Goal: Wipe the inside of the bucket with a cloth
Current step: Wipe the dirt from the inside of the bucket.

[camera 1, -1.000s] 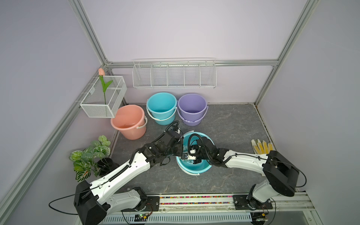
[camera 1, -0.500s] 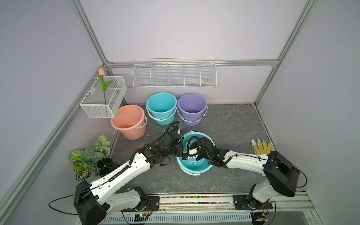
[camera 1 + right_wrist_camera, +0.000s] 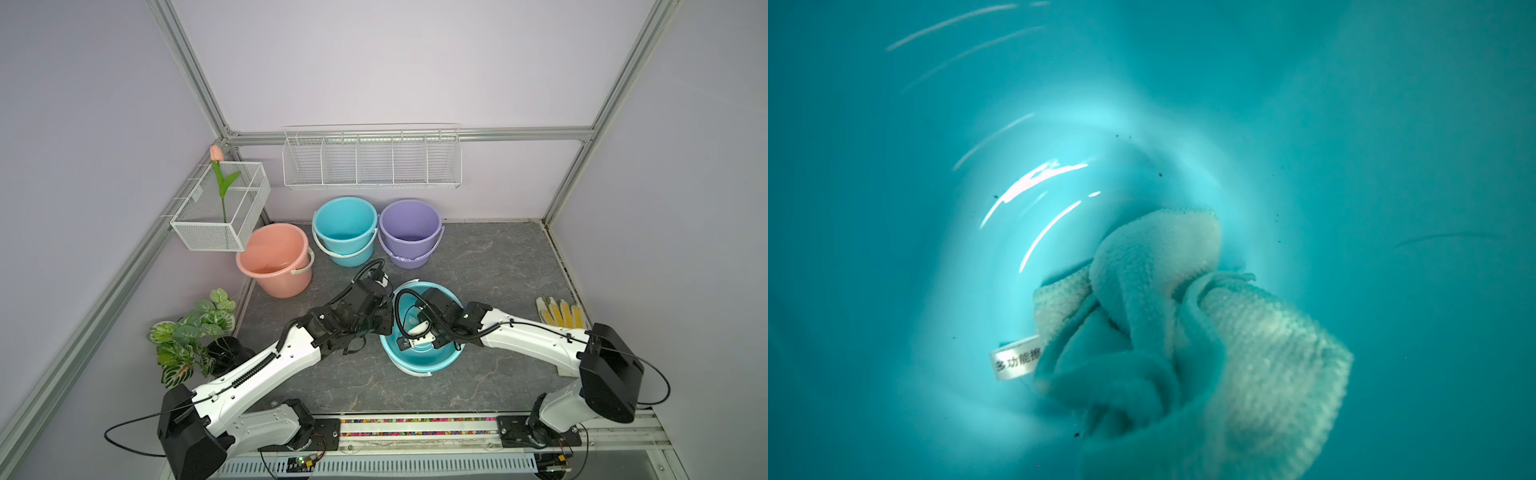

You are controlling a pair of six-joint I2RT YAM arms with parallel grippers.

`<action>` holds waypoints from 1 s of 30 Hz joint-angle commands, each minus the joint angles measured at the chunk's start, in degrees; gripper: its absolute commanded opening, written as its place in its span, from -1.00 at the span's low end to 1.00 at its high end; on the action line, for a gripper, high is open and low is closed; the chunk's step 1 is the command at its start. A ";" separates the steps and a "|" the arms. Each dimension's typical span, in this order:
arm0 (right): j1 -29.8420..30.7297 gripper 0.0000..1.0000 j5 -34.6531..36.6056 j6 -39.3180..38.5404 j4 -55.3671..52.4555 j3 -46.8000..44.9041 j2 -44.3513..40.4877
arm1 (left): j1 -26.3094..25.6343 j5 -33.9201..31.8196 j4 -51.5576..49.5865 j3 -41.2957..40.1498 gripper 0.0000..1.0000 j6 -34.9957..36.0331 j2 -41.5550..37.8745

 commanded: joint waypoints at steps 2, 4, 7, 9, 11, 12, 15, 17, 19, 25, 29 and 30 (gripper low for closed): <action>-0.23 -0.87 -8.67 3.29 -11.24 0.74 -1.43 | 0.29 -1.50 1.82 0.95 -1.00 -0.49 0.16; -0.40 -0.87 -11.92 4.21 -11.61 0.91 -1.05 | 0.30 -1.42 2.00 0.95 -1.00 -0.57 0.21; -0.68 -0.87 -16.94 5.86 -11.09 1.19 -0.32 | 0.21 -1.33 2.16 0.95 -1.00 -0.58 0.21; -1.00 -0.87 -20.85 6.78 -9.51 0.81 -0.05 | 0.17 -1.26 2.17 0.90 -1.00 -0.67 0.21; -1.49 -0.87 -25.97 8.25 -6.97 0.26 0.04 | 0.12 -1.17 2.30 0.92 -1.00 -0.71 0.12; -1.68 -0.87 -27.88 8.88 -5.54 -0.08 0.17 | 0.11 -1.13 2.35 0.82 -1.00 -0.74 0.12; -1.67 -0.87 -33.41 11.23 -1.83 -0.47 0.98 | -0.01 -0.99 2.59 0.69 -1.00 -0.84 0.16; -1.70 -0.87 -36.78 13.15 1.49 -0.86 1.53 | -0.08 -0.91 2.70 0.70 -1.00 -0.85 0.21; -1.69 -0.87 -39.03 15.07 5.58 -1.72 1.93 | -0.05 -0.76 2.86 0.77 -1.00 -0.82 0.23; -1.63 -0.87 -37.91 22.44 26.36 -7.84 2.20 | -0.36 -0.73 3.05 0.62 -1.00 -0.98 0.21; -1.09 -0.87 -33.35 25.03 38.52 -11.90 2.15 | -0.52 -0.72 3.20 0.44 -1.00 -1.11 0.00; -0.93 -0.87 -31.75 25.19 41.03 -12.56 2.19 | -0.54 -0.69 3.14 0.42 -1.00 -1.11 -0.07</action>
